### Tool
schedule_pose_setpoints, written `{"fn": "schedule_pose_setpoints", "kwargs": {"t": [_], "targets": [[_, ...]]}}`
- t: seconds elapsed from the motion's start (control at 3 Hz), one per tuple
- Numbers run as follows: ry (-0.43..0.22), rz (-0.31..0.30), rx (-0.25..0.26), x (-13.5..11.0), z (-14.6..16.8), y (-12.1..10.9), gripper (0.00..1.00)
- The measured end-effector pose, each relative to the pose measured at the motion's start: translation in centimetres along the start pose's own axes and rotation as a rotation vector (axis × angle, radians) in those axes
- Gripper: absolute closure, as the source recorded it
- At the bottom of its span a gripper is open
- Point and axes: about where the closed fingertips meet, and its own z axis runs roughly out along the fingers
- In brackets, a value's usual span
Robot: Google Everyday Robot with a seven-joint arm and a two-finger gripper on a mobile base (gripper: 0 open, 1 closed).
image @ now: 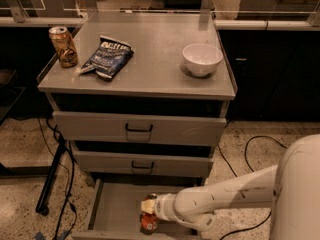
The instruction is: Place coke can into bottom drawer
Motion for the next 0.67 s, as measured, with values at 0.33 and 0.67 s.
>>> {"fn": "schedule_pose_setpoints", "kwargs": {"t": [0.33,0.67], "targets": [[0.000,0.000,0.000,0.0,0.0,0.0,1.00],[-0.017,0.033,0.001,-0.4,1.8,-1.0,1.00]]}}
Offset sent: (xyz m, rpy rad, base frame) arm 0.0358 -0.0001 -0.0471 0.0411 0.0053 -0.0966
